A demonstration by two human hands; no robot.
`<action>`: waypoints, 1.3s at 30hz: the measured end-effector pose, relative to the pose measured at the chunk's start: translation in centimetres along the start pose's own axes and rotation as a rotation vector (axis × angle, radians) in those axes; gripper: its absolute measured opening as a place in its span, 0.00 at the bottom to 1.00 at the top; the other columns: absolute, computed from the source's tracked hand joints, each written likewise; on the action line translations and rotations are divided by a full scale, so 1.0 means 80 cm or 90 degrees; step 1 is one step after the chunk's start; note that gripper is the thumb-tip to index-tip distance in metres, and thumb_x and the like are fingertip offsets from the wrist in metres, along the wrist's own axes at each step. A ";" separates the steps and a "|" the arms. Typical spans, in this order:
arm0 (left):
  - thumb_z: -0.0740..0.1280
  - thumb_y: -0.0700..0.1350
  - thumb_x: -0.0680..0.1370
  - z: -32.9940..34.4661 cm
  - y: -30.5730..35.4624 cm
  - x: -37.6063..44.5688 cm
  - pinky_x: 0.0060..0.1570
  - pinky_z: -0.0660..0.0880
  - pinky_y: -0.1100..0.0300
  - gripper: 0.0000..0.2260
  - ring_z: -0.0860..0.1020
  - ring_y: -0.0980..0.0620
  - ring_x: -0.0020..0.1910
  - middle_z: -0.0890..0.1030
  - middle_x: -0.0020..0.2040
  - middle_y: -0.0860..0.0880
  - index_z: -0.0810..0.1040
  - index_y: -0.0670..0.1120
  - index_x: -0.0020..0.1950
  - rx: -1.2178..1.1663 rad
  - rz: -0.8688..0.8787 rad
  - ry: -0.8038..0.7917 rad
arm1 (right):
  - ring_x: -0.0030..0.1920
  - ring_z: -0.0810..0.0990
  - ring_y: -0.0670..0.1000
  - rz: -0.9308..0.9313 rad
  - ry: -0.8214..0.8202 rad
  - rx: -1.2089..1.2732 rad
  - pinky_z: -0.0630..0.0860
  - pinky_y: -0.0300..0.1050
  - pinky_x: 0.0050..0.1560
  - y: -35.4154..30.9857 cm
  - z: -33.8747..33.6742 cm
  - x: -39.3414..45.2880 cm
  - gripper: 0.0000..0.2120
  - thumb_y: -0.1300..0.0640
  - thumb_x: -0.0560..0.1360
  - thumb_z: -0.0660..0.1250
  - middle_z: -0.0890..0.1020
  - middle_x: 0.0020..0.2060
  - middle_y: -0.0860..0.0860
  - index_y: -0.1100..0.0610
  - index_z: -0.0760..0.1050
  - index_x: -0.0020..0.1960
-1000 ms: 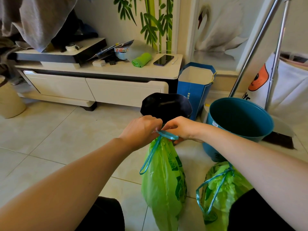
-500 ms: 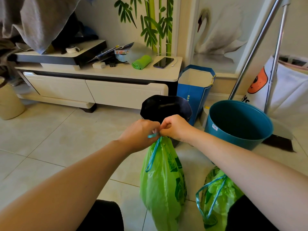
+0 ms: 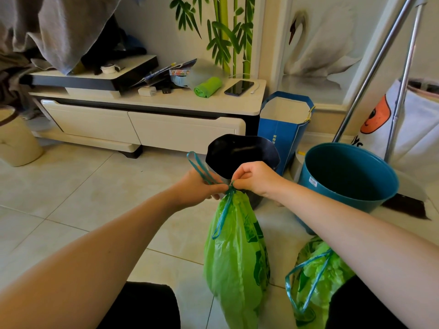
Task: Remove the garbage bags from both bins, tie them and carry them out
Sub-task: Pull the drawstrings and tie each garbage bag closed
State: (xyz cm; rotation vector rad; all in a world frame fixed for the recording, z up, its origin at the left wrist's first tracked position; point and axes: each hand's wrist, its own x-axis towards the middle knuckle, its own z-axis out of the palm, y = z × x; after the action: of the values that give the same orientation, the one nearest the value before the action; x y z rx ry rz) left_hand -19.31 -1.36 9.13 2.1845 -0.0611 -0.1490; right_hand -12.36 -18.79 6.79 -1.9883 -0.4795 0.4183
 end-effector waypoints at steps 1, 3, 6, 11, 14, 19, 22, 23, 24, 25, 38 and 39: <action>0.68 0.39 0.77 -0.001 -0.001 0.000 0.35 0.76 0.69 0.06 0.79 0.60 0.33 0.82 0.35 0.50 0.83 0.38 0.48 0.004 -0.005 -0.005 | 0.37 0.81 0.44 -0.006 -0.003 0.002 0.75 0.31 0.37 0.001 0.000 0.001 0.10 0.65 0.68 0.72 0.83 0.36 0.49 0.50 0.79 0.37; 0.68 0.40 0.77 -0.002 -0.002 0.000 0.35 0.76 0.70 0.07 0.79 0.61 0.33 0.82 0.36 0.50 0.83 0.38 0.49 0.010 -0.008 -0.010 | 0.36 0.81 0.44 -0.020 -0.008 -0.007 0.75 0.32 0.37 0.000 0.000 0.003 0.10 0.65 0.68 0.72 0.83 0.35 0.49 0.51 0.78 0.37; 0.69 0.41 0.76 -0.002 -0.004 0.000 0.36 0.76 0.70 0.07 0.78 0.65 0.31 0.82 0.35 0.52 0.84 0.38 0.49 0.022 -0.008 -0.023 | 0.37 0.79 0.41 -0.089 -0.041 -0.167 0.74 0.33 0.38 -0.002 -0.005 0.002 0.08 0.63 0.67 0.72 0.82 0.35 0.45 0.50 0.79 0.40; 0.69 0.43 0.76 0.003 -0.005 -0.002 0.36 0.76 0.70 0.09 0.78 0.66 0.31 0.81 0.35 0.52 0.84 0.39 0.50 0.053 0.002 -0.066 | 0.44 0.67 0.48 -0.285 -0.092 -0.586 0.66 0.41 0.38 -0.007 -0.005 -0.003 0.07 0.64 0.68 0.65 0.75 0.35 0.48 0.54 0.78 0.43; 0.69 0.43 0.76 0.001 -0.005 -0.001 0.36 0.76 0.70 0.09 0.78 0.66 0.31 0.82 0.35 0.51 0.84 0.38 0.50 0.051 0.002 -0.059 | 0.45 0.69 0.53 -0.370 0.014 -0.758 0.60 0.46 0.35 -0.013 -0.002 -0.002 0.07 0.65 0.67 0.62 0.72 0.37 0.50 0.57 0.76 0.40; 0.69 0.42 0.76 -0.002 -0.003 -0.001 0.38 0.77 0.66 0.09 0.79 0.59 0.34 0.83 0.38 0.46 0.84 0.37 0.49 0.058 0.006 -0.075 | 0.47 0.73 0.58 -0.307 0.089 -0.825 0.62 0.49 0.36 -0.002 -0.015 -0.005 0.06 0.63 0.67 0.63 0.76 0.42 0.54 0.58 0.76 0.43; 0.69 0.41 0.76 -0.004 -0.005 -0.001 0.37 0.77 0.66 0.08 0.79 0.61 0.32 0.83 0.32 0.55 0.85 0.38 0.49 0.044 0.009 -0.080 | 0.43 0.74 0.52 -0.132 0.032 -0.551 0.68 0.47 0.39 0.003 -0.029 -0.007 0.02 0.59 0.69 0.64 0.76 0.39 0.47 0.53 0.73 0.41; 0.69 0.41 0.76 -0.005 -0.006 -0.001 0.36 0.77 0.67 0.08 0.79 0.63 0.31 0.83 0.31 0.57 0.85 0.38 0.49 0.045 0.008 -0.084 | 0.41 0.76 0.50 -0.073 0.013 -0.411 0.70 0.46 0.40 0.004 -0.032 -0.008 0.02 0.59 0.70 0.66 0.77 0.37 0.46 0.52 0.74 0.39; 0.69 0.41 0.76 -0.006 -0.007 -0.001 0.35 0.77 0.67 0.08 0.79 0.63 0.31 0.83 0.31 0.58 0.85 0.39 0.50 0.047 0.007 -0.087 | 0.39 0.78 0.48 -0.040 0.005 -0.308 0.73 0.44 0.41 0.004 -0.035 -0.008 0.02 0.59 0.70 0.67 0.79 0.36 0.46 0.53 0.76 0.40; 0.70 0.41 0.76 -0.007 -0.008 -0.001 0.36 0.77 0.67 0.08 0.79 0.63 0.31 0.83 0.33 0.56 0.85 0.39 0.50 0.049 0.004 -0.089 | 0.40 0.80 0.47 -0.021 0.006 -0.240 0.75 0.43 0.42 0.003 -0.036 -0.008 0.01 0.59 0.70 0.68 0.82 0.36 0.47 0.54 0.78 0.41; 0.70 0.42 0.75 -0.029 -0.016 0.001 0.36 0.77 0.70 0.07 0.80 0.56 0.35 0.85 0.41 0.41 0.86 0.41 0.49 0.098 -0.060 -0.068 | 0.36 0.75 0.47 -0.093 0.015 -0.489 0.70 0.42 0.35 0.005 -0.069 -0.017 0.07 0.61 0.73 0.64 0.75 0.35 0.43 0.49 0.75 0.47; 0.70 0.42 0.75 -0.033 -0.018 0.000 0.35 0.77 0.71 0.07 0.80 0.56 0.36 0.85 0.41 0.41 0.86 0.41 0.49 0.105 -0.070 -0.067 | 0.40 0.74 0.48 -0.102 0.041 -0.517 0.71 0.44 0.38 0.006 -0.075 -0.018 0.07 0.61 0.73 0.64 0.75 0.38 0.45 0.49 0.75 0.46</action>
State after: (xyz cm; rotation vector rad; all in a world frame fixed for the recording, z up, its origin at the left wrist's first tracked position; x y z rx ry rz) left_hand -18.98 1.58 9.48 2.3448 -0.0138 -0.3324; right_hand -10.57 -24.27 9.10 -2.6985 -0.8538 0.0437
